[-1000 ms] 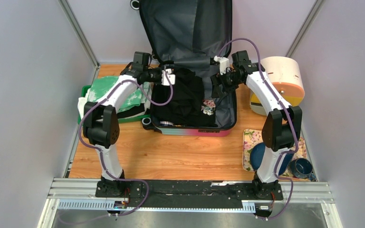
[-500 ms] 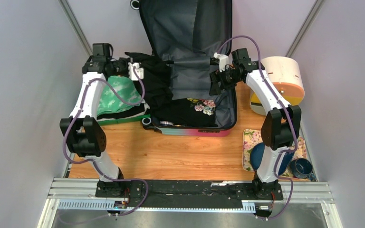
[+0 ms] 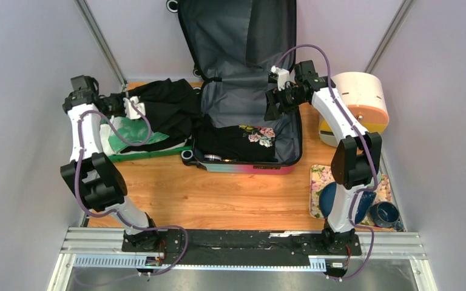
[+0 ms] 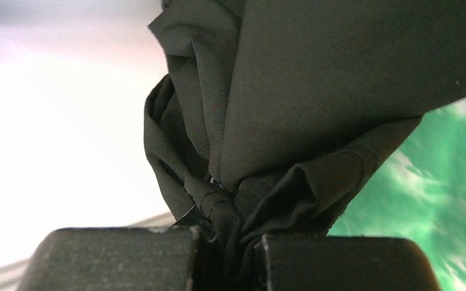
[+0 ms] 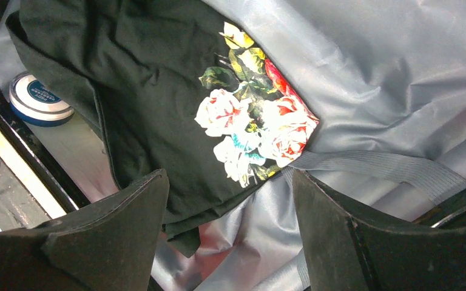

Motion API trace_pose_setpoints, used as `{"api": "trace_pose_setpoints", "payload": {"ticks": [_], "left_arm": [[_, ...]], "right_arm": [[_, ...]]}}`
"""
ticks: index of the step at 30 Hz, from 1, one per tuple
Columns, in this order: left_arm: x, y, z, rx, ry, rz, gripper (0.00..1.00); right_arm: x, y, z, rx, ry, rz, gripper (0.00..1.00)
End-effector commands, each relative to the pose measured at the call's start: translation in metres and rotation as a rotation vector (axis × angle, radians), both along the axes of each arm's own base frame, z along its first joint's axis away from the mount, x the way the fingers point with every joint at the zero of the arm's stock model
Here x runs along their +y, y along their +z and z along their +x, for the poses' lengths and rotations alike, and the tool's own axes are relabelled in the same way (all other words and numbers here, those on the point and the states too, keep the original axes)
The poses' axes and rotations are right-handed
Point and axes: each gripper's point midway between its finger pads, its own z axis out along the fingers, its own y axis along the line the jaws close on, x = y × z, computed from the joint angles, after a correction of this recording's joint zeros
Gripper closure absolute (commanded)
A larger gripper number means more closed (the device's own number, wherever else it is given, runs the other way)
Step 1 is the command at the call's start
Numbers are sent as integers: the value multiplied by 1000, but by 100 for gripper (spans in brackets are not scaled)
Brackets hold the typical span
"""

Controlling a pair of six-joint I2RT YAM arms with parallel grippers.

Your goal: Open, take out, and arrange the luggage

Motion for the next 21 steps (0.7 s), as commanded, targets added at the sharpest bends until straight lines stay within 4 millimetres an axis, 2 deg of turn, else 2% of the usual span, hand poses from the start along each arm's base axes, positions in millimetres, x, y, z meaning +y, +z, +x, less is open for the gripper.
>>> {"api": "trace_pose_setpoints", "payload": {"ticks": [1, 3, 7, 11, 13, 14, 15, 16, 17, 19, 20, 21], "left_arm": [[31, -7, -8, -170, -118, 141, 100], [52, -18, -3, -194, -108, 181, 100], [76, -32, 3, -230, -111, 226, 100], [80, -40, 6, -266, -141, 242, 100], [75, -56, 2, -262, -147, 251, 99], [76, -57, -3, -255, -122, 275, 81], [76, -75, -6, -249, -103, 284, 77], [78, -80, -10, -228, -82, 298, 73], [82, -80, -16, -209, -53, 296, 65], [83, -83, -29, -150, -35, 252, 55], [83, -87, -40, -89, -24, 214, 37], [86, -81, -42, -81, -15, 211, 35]], "right_arm": [[11, 14, 6, -28, 15, 31, 22], [12, 13, 5, -21, 16, 29, 22], [13, 10, 1, -13, 18, 23, 21], [14, 9, -2, -9, 22, 20, 21], [15, 8, -2, -13, 25, 20, 21], [16, 7, -2, -8, 23, 21, 21], [17, 7, -3, -4, 26, 25, 21], [18, 7, -3, -4, 29, 24, 21], [19, 8, -3, -11, 33, 23, 21], [19, 8, -3, -11, 33, 23, 21], [19, 9, -3, -11, 33, 23, 21], [19, 8, -3, -10, 35, 24, 21]]}}
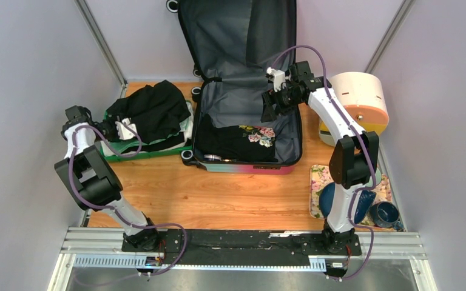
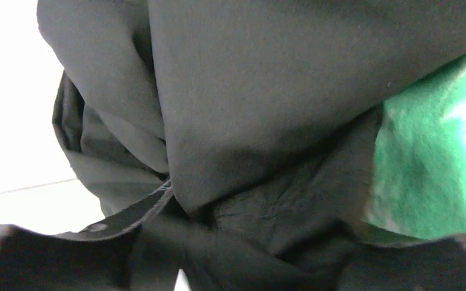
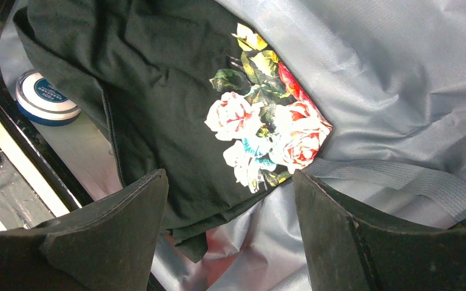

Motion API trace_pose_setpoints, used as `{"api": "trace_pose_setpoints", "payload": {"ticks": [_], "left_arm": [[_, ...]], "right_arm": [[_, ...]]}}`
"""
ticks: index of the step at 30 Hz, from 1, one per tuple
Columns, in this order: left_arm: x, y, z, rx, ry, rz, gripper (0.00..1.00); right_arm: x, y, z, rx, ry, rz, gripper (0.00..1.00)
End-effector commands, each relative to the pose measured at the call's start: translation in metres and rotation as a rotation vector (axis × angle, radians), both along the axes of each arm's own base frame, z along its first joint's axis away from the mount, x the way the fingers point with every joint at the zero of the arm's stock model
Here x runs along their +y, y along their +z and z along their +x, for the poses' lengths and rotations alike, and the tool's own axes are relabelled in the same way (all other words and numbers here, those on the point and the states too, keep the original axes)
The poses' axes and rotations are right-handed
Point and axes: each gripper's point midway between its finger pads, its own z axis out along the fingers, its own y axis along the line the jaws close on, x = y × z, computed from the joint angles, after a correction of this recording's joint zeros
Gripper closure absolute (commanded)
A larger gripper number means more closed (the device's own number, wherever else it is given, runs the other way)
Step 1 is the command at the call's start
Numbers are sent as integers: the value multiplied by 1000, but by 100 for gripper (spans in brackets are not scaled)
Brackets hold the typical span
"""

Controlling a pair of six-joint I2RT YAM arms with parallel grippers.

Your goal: Open, take out, and arrange the luggage

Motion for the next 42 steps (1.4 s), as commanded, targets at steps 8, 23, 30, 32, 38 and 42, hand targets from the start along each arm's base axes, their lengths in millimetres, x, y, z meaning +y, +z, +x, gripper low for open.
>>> {"api": "trace_pose_setpoints", "payload": {"ticks": [8, 23, 30, 32, 38, 42], "left_arm": [[14, 35, -63, -22, -102, 184, 19], [-6, 128, -49, 337, 351, -468, 23], [-55, 164, -17, 383, 446, -643, 26], [-86, 157, -13, 397, 431, -601, 27], [-174, 151, -19, 410, 332, -595, 26], [-221, 122, -31, 466, 264, -561, 26]], "right_arm": [[8, 10, -2, -17, 28, 29, 20], [13, 9, -10, -11, 72, 56, 20], [15, -16, -12, -14, 123, -66, 25], [22, -33, -21, 9, 163, -130, 25], [7, -83, -13, 39, 106, -362, 23], [-13, -97, 9, 13, -15, -484, 21]]}}
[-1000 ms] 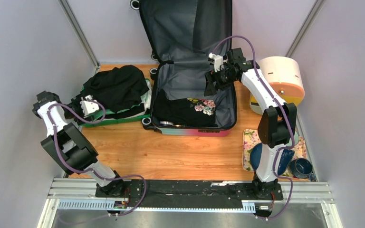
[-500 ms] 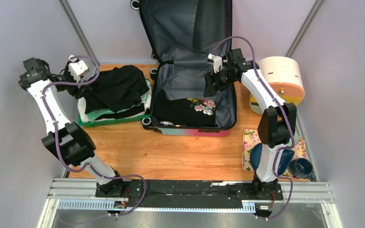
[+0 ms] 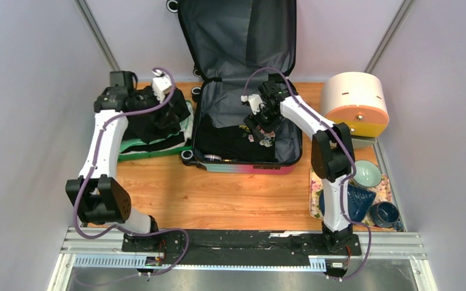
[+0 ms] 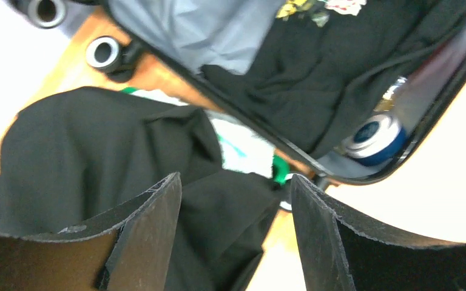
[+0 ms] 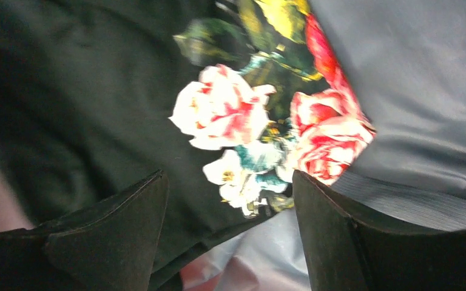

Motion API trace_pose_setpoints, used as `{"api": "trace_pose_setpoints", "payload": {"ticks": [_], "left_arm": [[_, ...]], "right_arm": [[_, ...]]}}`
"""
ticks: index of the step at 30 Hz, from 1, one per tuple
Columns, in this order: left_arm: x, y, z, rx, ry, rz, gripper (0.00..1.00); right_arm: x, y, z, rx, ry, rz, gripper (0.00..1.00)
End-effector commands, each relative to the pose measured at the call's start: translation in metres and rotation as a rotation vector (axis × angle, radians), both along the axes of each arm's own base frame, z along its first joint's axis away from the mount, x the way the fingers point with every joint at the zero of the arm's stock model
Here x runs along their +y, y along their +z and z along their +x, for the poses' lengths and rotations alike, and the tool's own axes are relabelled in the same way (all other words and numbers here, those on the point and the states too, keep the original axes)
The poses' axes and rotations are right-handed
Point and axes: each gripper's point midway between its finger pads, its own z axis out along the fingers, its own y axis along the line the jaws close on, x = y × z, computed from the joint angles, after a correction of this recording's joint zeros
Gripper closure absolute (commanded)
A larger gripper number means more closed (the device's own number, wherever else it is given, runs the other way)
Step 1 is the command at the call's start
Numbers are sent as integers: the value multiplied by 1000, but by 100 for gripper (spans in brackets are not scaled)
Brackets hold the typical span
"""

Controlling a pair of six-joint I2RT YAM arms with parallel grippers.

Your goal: Open, take out, and arrange the luggage

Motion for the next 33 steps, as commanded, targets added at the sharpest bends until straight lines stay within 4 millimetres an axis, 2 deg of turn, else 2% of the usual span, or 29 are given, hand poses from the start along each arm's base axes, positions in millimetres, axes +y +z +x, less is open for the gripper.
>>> {"api": "trace_pose_setpoints", "payload": {"ticks": [1, 2, 3, 5, 6, 9, 11, 15, 16, 18, 19, 20, 21, 22, 24, 25, 26, 28, 29, 33], "left_arm": [[-41, 0, -5, -44, -7, 3, 27], [-48, -11, -6, -29, -14, 17, 27], [-65, -18, -11, -18, -50, 28, 27], [-77, -35, -11, 15, -59, 44, 27], [-86, -39, -13, 28, -74, 38, 27], [-103, -47, -9, 77, -82, -9, 29], [-107, -47, 0, 75, -61, -22, 29], [-107, -44, 24, 51, 26, -49, 28], [-109, -52, 29, 81, 44, -56, 26], [-111, -47, 43, 85, 89, -61, 24], [-111, -61, 51, 128, 122, -43, 24], [-115, -54, 56, 131, 124, -42, 24], [-118, -55, 59, 142, 133, -39, 24], [-118, -64, 66, 162, 166, -25, 23], [-128, -61, 72, 136, 172, -13, 22], [-129, -64, 77, 121, 194, 3, 21], [-134, -65, 80, 106, 198, 1, 20], [-142, -70, 83, 91, 223, 11, 19], [-145, -68, 89, 69, 237, 9, 19], [-156, -79, 100, 78, 293, 3, 19]], "right_arm": [[-38, -9, 36, -109, -144, -182, 21], [-39, -9, 39, -123, -158, -192, 21], [-42, -9, 42, -138, -167, -208, 21], [-42, -12, 47, -152, -173, -212, 20], [-49, -13, 52, -170, -192, -245, 19], [-54, -27, 57, -141, -200, -242, 20], [-54, -40, 53, -88, -189, -228, 24], [-43, -51, 35, 0, -158, -169, 30], [-39, -53, 33, 10, -155, -154, 35], [-34, -55, 32, 25, -142, -131, 43], [-34, -54, 29, 42, -137, -129, 52], [-32, -47, 34, 27, -125, -119, 59], [-33, -42, 35, 25, -123, -112, 66], [-35, -36, 36, 20, -126, -104, 82], [-38, -12, 42, -24, -134, -66, 98], [-41, -4, 43, -39, -140, -58, 100], [-45, 13, 46, -75, -150, -44, 100], [-52, 25, 48, -114, -169, -41, 100], [-60, 39, 50, -155, -194, -37, 100], [-81, 49, 50, -222, -222, -93, 100]]}}
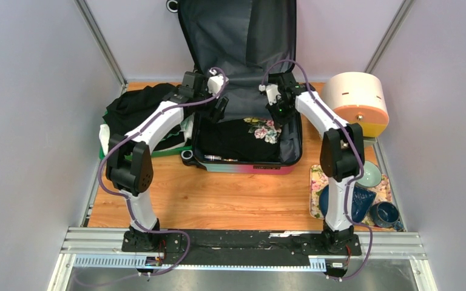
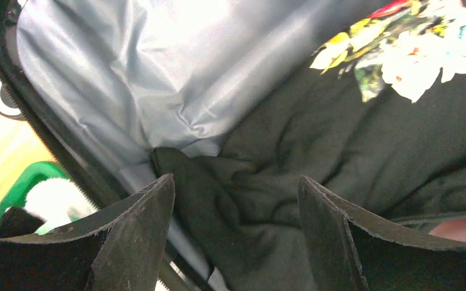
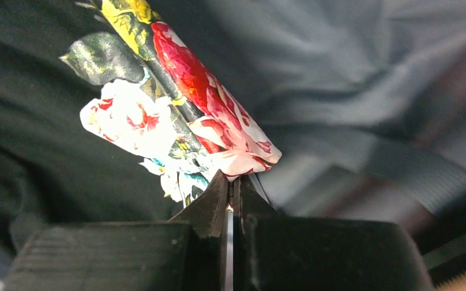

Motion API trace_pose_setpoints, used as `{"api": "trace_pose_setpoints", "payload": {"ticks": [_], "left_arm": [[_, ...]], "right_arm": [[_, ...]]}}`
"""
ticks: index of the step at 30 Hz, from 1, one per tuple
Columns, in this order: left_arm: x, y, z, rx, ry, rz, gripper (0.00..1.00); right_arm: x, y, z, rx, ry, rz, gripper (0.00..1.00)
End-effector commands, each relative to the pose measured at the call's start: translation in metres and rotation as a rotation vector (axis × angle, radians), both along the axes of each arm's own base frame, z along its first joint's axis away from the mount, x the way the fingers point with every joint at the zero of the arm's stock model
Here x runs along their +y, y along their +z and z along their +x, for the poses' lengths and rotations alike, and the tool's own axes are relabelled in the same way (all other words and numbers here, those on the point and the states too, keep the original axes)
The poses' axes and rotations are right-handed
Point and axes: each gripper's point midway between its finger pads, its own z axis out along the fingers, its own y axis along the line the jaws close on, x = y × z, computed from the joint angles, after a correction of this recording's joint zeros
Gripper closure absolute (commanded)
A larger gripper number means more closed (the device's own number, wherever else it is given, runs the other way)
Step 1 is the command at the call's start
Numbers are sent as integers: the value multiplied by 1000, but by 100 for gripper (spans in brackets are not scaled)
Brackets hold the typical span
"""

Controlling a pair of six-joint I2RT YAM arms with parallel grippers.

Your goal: Open, take out, and arrange the luggage

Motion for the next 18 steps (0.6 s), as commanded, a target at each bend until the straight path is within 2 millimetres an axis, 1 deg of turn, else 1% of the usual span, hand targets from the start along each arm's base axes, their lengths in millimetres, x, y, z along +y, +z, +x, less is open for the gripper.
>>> {"api": "trace_pose_setpoints", "payload": {"ticks": [1, 3, 4, 6, 7, 9, 10, 12, 13, 14, 17, 18], "left_arm": [[-7, 3, 31, -48, 134, -22, 19], [-8, 0, 39, -53, 157, -20, 19], [-6, -14, 43, -30, 197, -3, 18], [-4, -18, 53, -27, 236, 2, 18], [-1, -27, 58, -21, 261, 20, 18], [-2, -32, 62, -17, 280, 22, 18], [0, -41, 64, -3, 294, 38, 18], [0, -46, 65, 6, 313, 47, 18], [1, -52, 64, 16, 320, 56, 17], [0, -55, 62, 30, 317, 52, 17], [-10, -66, 54, 84, 281, 22, 16], [-16, -74, 49, 129, 288, -7, 16]], "right_arm": [[-27, 50, 10, -173, -37, -46, 100], [-35, 51, 11, -192, -52, -73, 100], [-37, 50, 10, -191, -57, -80, 100], [-45, 51, 15, -208, -85, -116, 100], [-46, 52, 16, -215, -91, -122, 100], [-57, 60, 21, -252, -126, -162, 100], [-60, 63, 22, -262, -134, -170, 100], [-64, 69, 24, -289, -139, -184, 100], [-65, 73, 25, -301, -144, -187, 100], [-67, 73, 26, -305, -150, -193, 100], [-64, 78, 27, -315, -151, -177, 100], [-62, 80, 29, -320, -150, -168, 100]]}}
